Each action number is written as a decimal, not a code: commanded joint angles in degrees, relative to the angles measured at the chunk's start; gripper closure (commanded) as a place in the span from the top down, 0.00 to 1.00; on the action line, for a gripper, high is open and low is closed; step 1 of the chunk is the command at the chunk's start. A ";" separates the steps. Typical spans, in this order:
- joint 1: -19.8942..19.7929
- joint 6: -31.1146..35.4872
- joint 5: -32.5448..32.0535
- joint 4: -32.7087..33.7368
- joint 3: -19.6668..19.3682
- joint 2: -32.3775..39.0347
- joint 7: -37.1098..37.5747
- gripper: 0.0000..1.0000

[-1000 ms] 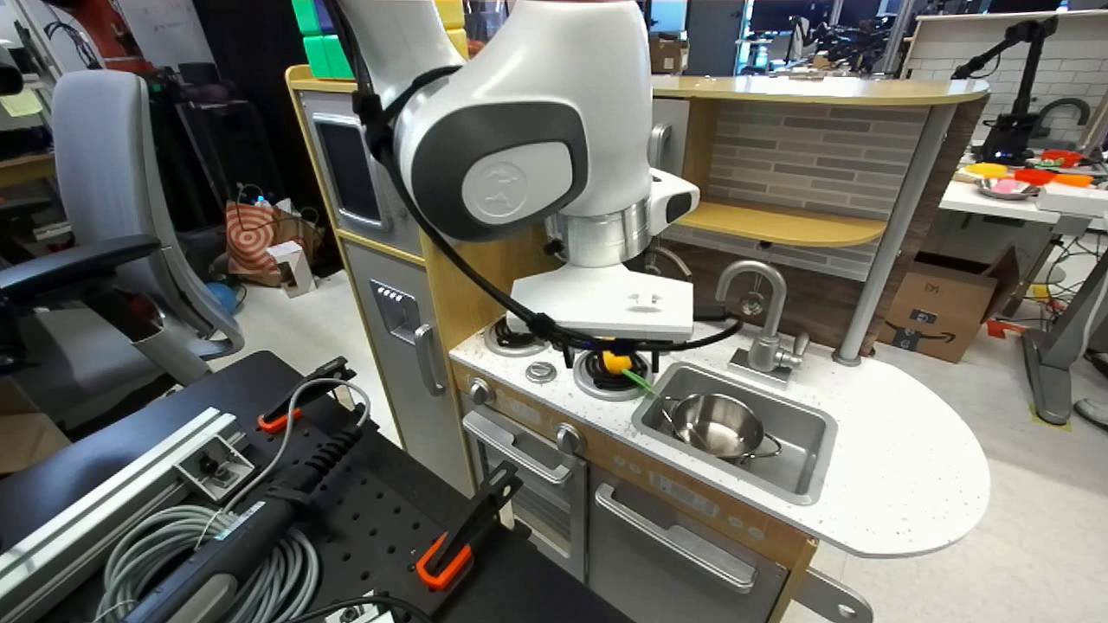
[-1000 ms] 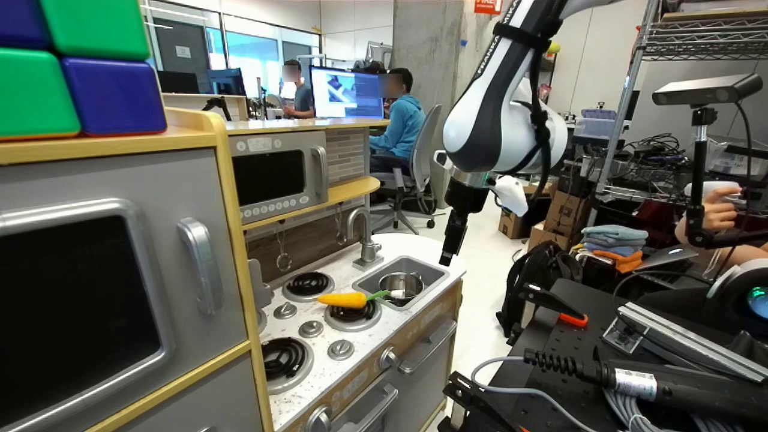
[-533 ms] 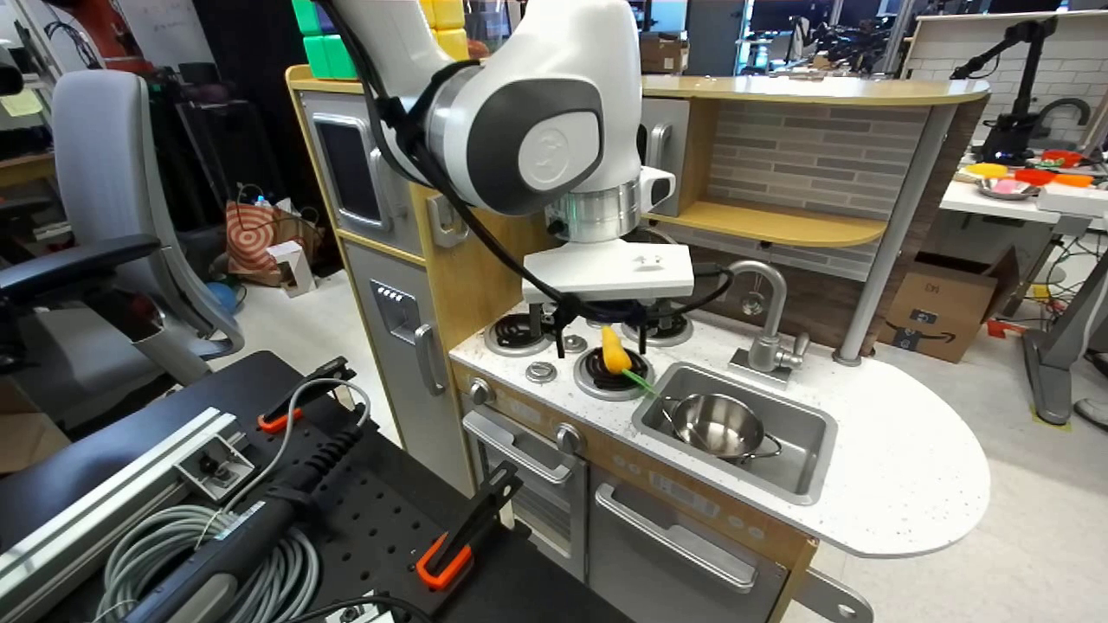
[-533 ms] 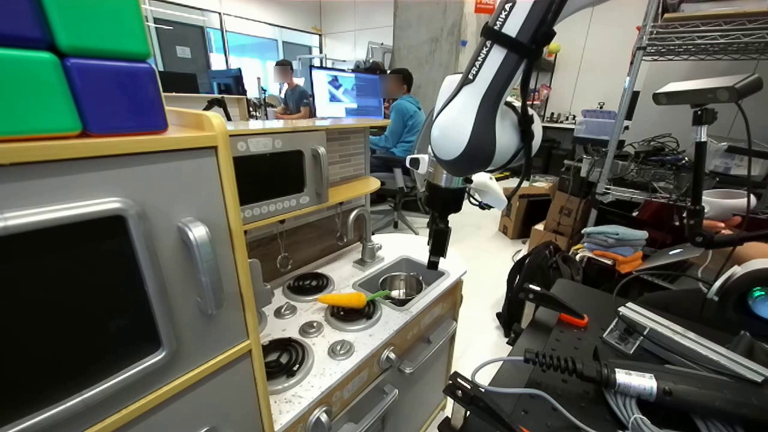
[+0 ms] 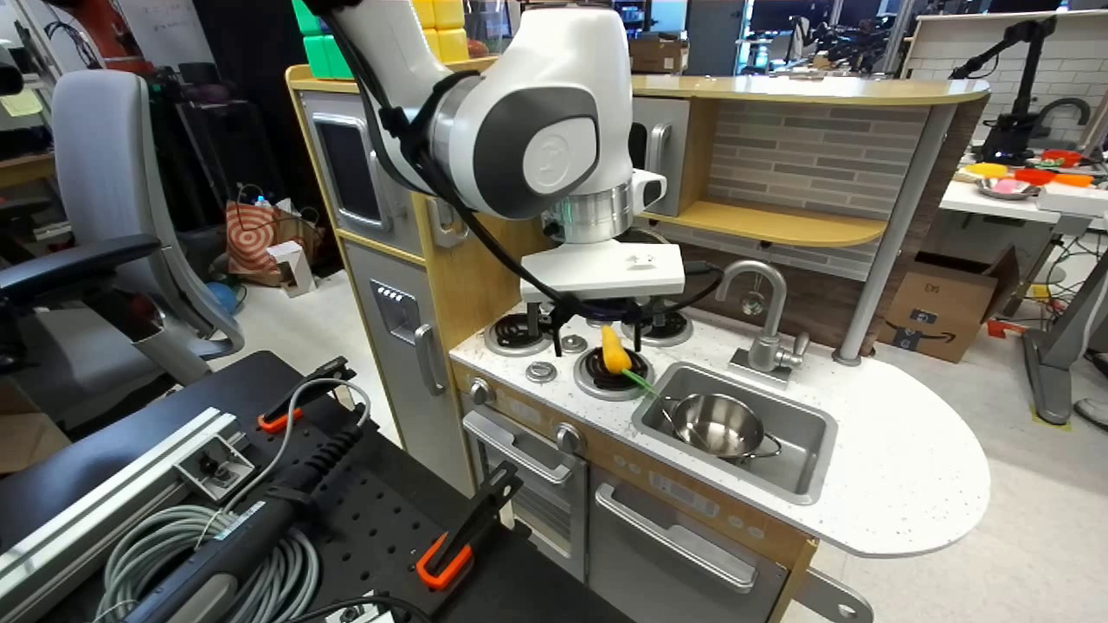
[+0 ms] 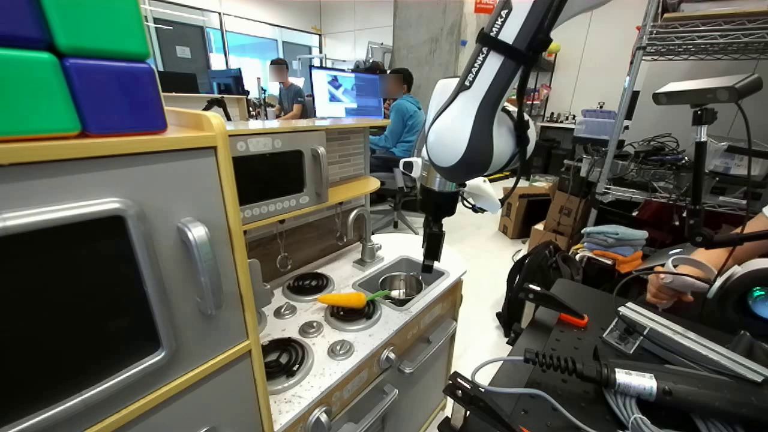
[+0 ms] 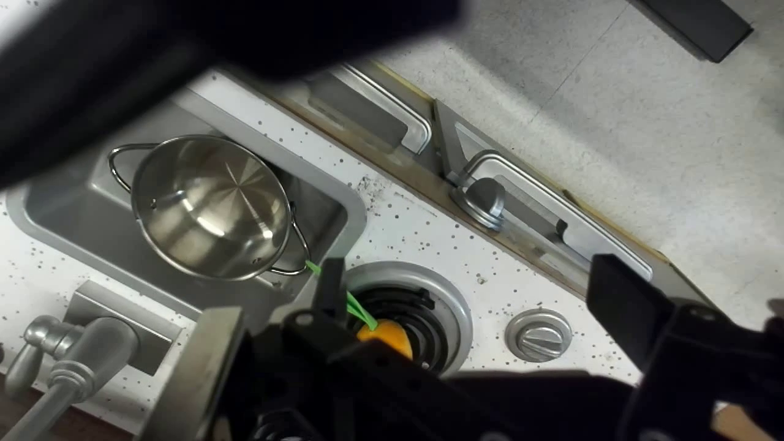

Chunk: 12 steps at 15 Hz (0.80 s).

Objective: Put the carrot plush toy in the pot

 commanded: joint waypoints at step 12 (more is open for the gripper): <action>14.37 -7.50 -7.06 43.79 -7.31 32.67 29.60 1.00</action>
